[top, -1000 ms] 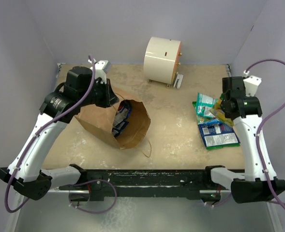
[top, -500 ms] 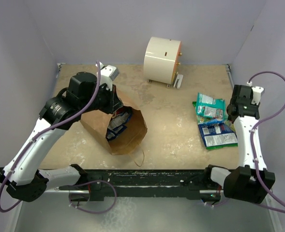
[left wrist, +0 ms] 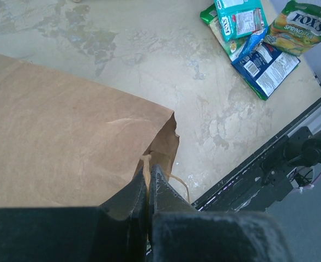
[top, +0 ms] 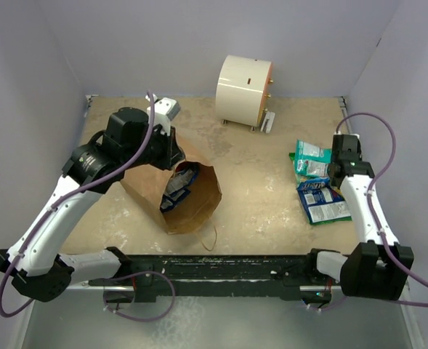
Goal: Take the snacks out of the paper bag
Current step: Place the snack at the center of the board, then take out the snack from the paper bag.
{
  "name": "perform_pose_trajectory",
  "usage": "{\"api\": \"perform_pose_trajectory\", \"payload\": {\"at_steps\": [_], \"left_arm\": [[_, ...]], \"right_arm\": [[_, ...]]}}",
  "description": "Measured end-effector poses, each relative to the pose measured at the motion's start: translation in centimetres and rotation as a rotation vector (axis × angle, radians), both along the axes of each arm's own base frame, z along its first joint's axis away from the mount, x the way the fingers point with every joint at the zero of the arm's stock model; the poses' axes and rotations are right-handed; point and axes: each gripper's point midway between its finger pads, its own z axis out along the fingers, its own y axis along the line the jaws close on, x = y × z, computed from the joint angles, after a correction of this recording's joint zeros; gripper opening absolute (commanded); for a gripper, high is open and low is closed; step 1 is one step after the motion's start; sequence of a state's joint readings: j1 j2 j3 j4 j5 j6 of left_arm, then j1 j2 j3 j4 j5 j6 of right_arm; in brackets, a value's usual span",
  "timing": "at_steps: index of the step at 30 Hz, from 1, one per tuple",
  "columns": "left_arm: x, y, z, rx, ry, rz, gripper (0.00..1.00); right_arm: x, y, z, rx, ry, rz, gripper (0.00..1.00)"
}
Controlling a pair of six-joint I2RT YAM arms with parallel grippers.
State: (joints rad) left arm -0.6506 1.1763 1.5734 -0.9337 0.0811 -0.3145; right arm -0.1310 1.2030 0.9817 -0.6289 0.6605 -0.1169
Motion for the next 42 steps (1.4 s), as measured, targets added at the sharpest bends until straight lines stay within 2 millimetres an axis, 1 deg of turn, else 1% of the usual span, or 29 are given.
{"api": "perform_pose_trajectory", "payload": {"at_steps": [3,6,8,10,14,16,19,21,24,29,30,31,34,36,38,39,40,41,42], "left_arm": [[0.1,-0.1,-0.2,0.006,0.003,-0.002,0.00],[0.1,-0.1,-0.2,0.007,0.003,-0.002,0.00],[0.1,-0.1,-0.2,0.007,0.003,-0.002,0.00],[0.1,-0.1,-0.2,0.007,0.004,-0.002,0.00],[0.2,-0.1,-0.4,0.010,0.008,0.000,0.00],[0.3,-0.1,-0.5,0.015,0.014,0.004,0.00],[0.2,-0.1,-0.8,0.016,0.030,0.012,0.00],[0.1,0.0,-0.9,0.011,0.046,0.021,0.00],[-0.1,-0.1,-1.0,-0.009,0.073,0.041,0.00],[-0.7,-0.3,-0.7,-0.071,0.120,0.075,0.00],[-0.8,-0.4,-0.7,-0.086,0.127,0.078,0.00],[-1.1,-0.4,-0.7,-0.099,0.138,0.079,0.00],[-1.7,-0.6,-1.0,-0.123,0.167,0.075,0.00],[-1.8,-0.7,-1.0,-0.130,0.177,0.076,0.00],[-1.9,-0.7,-1.1,-0.131,0.185,0.078,0.00],[-1.9,-0.7,-1.2,-0.127,0.190,0.079,0.00],[-1.8,-0.7,-1.2,-0.122,0.195,0.080,0.00],[-1.7,-0.8,-1.2,-0.119,0.197,0.082,0.00],[-1.6,-0.8,-1.1,-0.116,0.199,0.084,0.00]], "right_arm": [[0.0,1.9,-0.8,0.022,0.032,0.111,0.17],[0.4,3.8,-1.6,0.064,0.064,0.216,0.29],[0.7,5.3,-2.4,0.107,0.092,0.286,0.42],[0.8,6.5,-3.1,0.146,0.117,0.336,0.51],[0.3,8.2,-4.1,0.214,0.160,0.412,0.58],[-0.1,8.9,-4.0,0.245,0.161,0.449,0.61],[-0.7,10.2,-3.1,0.281,0.122,0.522,0.63],[-1.0,11.8,-2.1,0.297,0.088,0.614,0.65],[-1.4,15.2,-0.8,0.318,0.058,0.819,0.66],[-1.7,20.1,0.8,0.344,0.013,1.131,0.66],[-1.5,21.3,1.3,0.351,-0.012,1.202,0.69],[-1.4,22.2,1.7,0.356,-0.034,1.258,0.70],[-1.0,26.5,3.8,0.372,-0.150,1.505,0.68],[-1.4,29.8,4.8,0.369,-0.220,1.699,0.68],[-2.5,33.2,5.0,0.372,-0.270,1.878,0.68],[-2.9,34.5,5.0,0.368,-0.282,1.942,0.68],[-3.6,36.6,4.7,0.362,-0.288,2.033,0.67],[-4.2,38.0,4.6,0.359,-0.295,2.096,0.66],[-4.8,39.9,4.4,0.354,-0.292,2.165,0.66]]}}
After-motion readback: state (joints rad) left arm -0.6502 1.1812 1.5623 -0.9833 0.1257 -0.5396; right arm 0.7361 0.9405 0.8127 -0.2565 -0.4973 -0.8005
